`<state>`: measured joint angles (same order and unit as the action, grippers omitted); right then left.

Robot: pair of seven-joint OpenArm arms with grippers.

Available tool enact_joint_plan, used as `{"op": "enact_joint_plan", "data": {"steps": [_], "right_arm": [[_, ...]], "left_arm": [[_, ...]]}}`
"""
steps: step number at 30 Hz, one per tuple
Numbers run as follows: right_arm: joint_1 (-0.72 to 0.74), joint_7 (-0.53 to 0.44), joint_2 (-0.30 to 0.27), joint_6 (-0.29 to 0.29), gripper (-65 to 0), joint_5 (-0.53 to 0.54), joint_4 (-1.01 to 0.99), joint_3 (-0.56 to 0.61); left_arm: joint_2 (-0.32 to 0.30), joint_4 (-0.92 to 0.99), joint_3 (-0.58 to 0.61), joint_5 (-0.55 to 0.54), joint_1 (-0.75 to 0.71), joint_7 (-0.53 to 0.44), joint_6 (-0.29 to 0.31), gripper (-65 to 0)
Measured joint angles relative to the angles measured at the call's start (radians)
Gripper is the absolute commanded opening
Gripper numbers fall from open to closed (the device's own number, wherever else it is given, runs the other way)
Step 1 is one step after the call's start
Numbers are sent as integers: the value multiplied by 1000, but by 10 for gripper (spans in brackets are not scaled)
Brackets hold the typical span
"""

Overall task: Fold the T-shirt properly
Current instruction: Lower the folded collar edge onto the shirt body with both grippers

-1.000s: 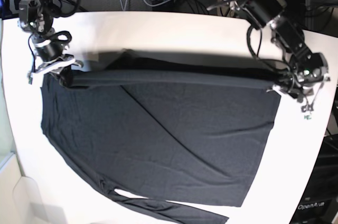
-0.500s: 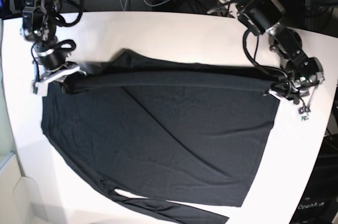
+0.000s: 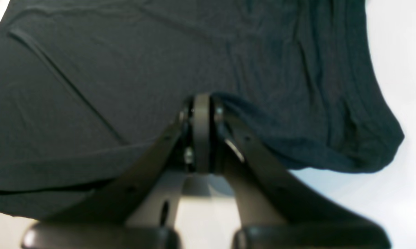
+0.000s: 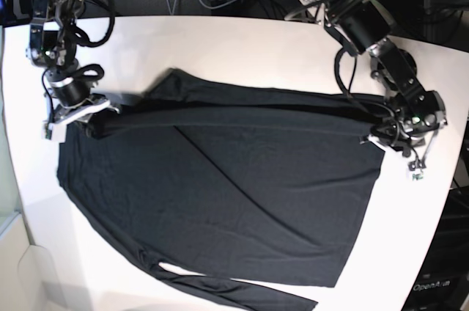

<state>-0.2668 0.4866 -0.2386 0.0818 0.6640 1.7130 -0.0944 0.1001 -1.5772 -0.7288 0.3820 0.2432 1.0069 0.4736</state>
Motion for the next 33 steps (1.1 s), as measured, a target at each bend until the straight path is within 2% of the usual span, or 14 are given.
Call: {"op": "enact_joint_plan", "data": {"steps": [2,5,6,8,11,13,14,30,32,33], "right_arm": [[0,0,-3,0,-540,0,0,0],[0,0,-3,0,-360,-1,0,-1],[0,0,-3,0,-306,-2,0,-1],[-3,0,-3,0,-252,0,0,-2],[-5,0,-3,0,-250,0,0,-2],[-5,0,-3,0,-250,0,0,-2],[-5,0,-3,0,-250,0,0,-2],[-2,-4,-42,0,-250,0,0,-3],[1,-11,-43,0,-266,1,-19,-3],[7,-14,-43,0,-302,5,-43,-3]], "left_arm": [[0,0,0,-1,0,0,0,-638],[0,0,0,0,-3,-1,0,-622],[0,0,0,0,-5,0,0,-589],[1,0,-1,0,-8,1,0,-490],[3,-2,-1,3,-13,-1,0,-315],[3,-5,-2,2,-22,-1,0,-240],[3,-6,-2,3,-27,0,0,-225],[5,-6,1,-1,-30,0,1,-218],[5,-2,2,-4,-30,-1,2,-219],[6,-2,2,-4,-30,0,5,-220]]}}
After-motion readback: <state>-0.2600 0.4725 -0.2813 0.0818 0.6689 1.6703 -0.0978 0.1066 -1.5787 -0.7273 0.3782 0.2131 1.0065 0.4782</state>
